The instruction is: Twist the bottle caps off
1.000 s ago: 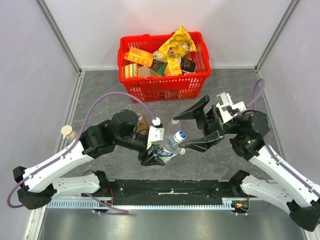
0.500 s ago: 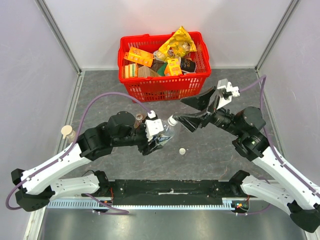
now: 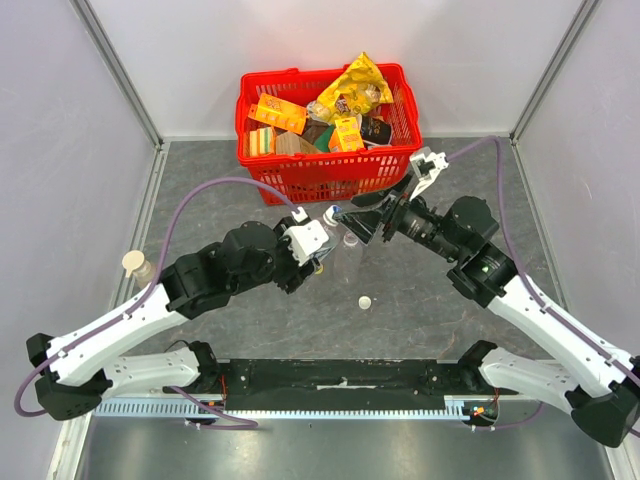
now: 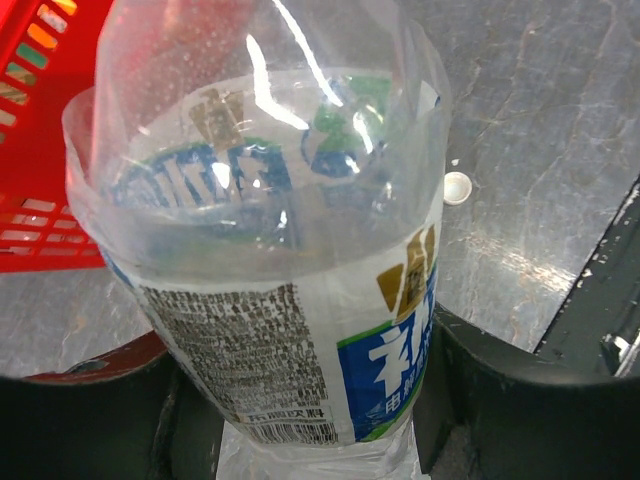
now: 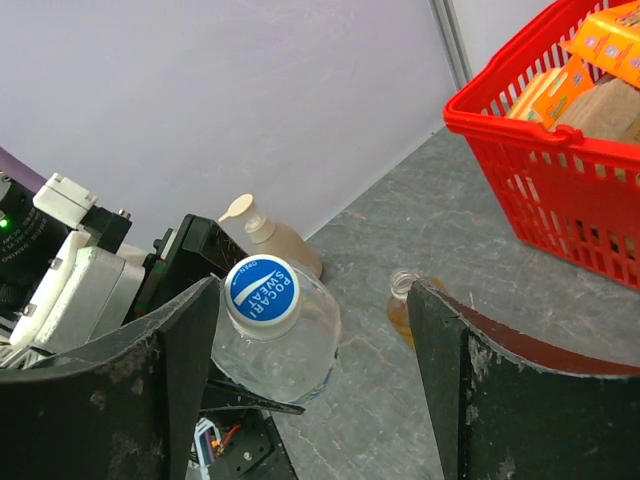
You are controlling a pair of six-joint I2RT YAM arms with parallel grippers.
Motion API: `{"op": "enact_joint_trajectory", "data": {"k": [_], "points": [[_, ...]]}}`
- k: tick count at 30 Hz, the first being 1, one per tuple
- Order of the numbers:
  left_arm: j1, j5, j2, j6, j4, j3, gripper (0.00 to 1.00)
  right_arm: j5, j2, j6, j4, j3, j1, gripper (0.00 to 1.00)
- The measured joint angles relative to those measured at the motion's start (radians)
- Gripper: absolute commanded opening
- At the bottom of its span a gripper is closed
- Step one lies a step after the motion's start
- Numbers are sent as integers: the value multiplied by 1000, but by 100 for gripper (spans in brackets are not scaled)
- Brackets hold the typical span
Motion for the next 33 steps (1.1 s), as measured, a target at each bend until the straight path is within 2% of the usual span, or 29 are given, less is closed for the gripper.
{"op": "enact_joint_trajectory", "data": {"k": [3,7,10,11,12,14,16,18,21,27,33], "points": [[0,-22,10,0,0,0,11,-13,27,27,9,3,0,79],[0,-40,21,0,0,0,11,-35,55,59,24,3,0,71],[0,-47,23,0,0,0,11,-50,65,76,39,3,0,60],[0,-47,23,0,0,0,11,-56,69,82,45,3,0,53],[0,-47,23,0,0,0,11,-63,72,85,51,3,0,41],[0,-49,23,-1,-3,0,11,-87,79,99,68,3,0,28],[0,-51,26,-3,-4,0,11,-104,84,103,76,4,1,11],[0,-55,26,-5,-3,0,11,-117,89,111,81,4,-5,4],[1,-58,26,-7,-5,0,11,-125,92,113,84,4,-7,0],[1,-32,23,-7,-13,0,11,-148,90,91,84,4,-8,0],[8,101,-12,-7,-30,-4,11,-248,66,15,86,4,-13,0]]}}
